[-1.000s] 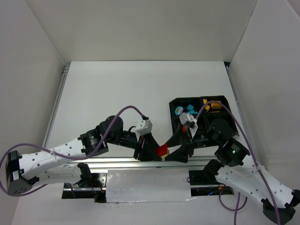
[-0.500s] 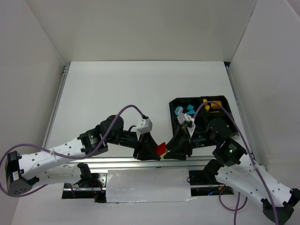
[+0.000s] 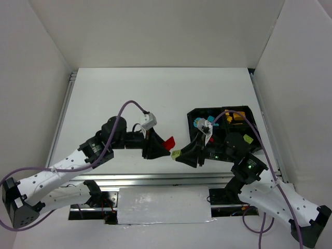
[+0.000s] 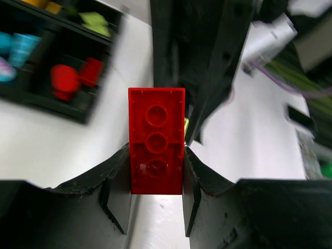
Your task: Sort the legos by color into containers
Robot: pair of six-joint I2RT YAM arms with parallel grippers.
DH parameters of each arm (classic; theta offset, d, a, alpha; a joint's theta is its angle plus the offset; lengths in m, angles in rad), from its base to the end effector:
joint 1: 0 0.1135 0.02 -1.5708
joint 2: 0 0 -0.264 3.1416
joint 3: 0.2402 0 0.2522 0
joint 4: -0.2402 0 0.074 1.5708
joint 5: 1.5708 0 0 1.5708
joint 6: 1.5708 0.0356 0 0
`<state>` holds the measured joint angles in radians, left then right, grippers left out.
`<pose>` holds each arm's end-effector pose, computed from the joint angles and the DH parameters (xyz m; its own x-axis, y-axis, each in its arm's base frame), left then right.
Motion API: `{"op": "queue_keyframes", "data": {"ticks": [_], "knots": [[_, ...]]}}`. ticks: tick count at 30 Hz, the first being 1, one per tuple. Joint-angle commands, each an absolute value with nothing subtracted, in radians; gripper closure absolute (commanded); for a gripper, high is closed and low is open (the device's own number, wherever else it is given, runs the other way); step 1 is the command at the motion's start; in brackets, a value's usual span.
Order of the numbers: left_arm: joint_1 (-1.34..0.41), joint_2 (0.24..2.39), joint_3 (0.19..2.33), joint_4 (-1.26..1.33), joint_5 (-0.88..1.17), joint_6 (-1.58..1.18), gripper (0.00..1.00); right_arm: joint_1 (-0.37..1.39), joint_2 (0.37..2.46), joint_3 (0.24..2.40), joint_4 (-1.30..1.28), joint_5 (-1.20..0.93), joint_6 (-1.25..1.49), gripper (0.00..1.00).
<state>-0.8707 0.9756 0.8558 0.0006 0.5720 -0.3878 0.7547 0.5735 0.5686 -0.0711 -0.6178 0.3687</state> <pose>0.1306 -0.1849 0.3500 -0.4450 0.0348 -0.8948 0.8869 0.1554 -0.4351 0.0924 0.1152 0.3077 -0.4045 0.0229 -0.9143 -0.8934 0.2036 0.4004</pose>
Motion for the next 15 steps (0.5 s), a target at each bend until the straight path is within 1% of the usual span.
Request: {"op": "queue_keyframes", "data": {"ticks": [1,3,5,7,8,10,11,12,13,15], "knots": [[-0.819,0.925,0.877,0.055,0.471,-0.391,1.00,0.752,0.583,0.558,-0.159,-0.350,0.411,1.00],[-0.799,0.948,0.882,0.060,0.463,-0.409,1.00,0.747,0.603,0.561,-0.170,-0.359,0.411,1.00],[-0.785,0.980,0.881,0.080,0.503,-0.422,1.00,0.744,0.615,0.564,-0.175,-0.359,0.419,1.00],[-0.776,1.003,0.885,0.100,0.509,-0.434,1.00,0.745,0.615,0.575,-0.205,-0.301,0.452,1.00],[-0.776,1.031,0.893,0.101,0.494,-0.445,1.00,0.741,0.612,0.581,-0.224,-0.158,0.506,1.00],[-0.776,1.090,0.902,0.120,0.492,-0.454,1.00,0.729,0.615,0.615,-0.331,0.040,0.596,1.00],[-0.776,1.116,0.910,0.124,0.492,-0.462,1.00,0.704,0.626,0.629,-0.377,0.215,0.683,1.00],[-0.778,1.143,0.929,0.129,0.494,-0.477,1.00,0.686,0.632,0.661,-0.472,0.283,0.722,1.00],[-0.778,1.170,0.939,0.143,0.502,-0.488,1.00,0.663,0.637,0.673,-0.509,0.332,0.748,1.00],[-0.782,1.253,0.965,0.162,0.499,-0.540,1.00,0.539,0.643,0.695,-0.572,0.388,0.776,1.00]]}}
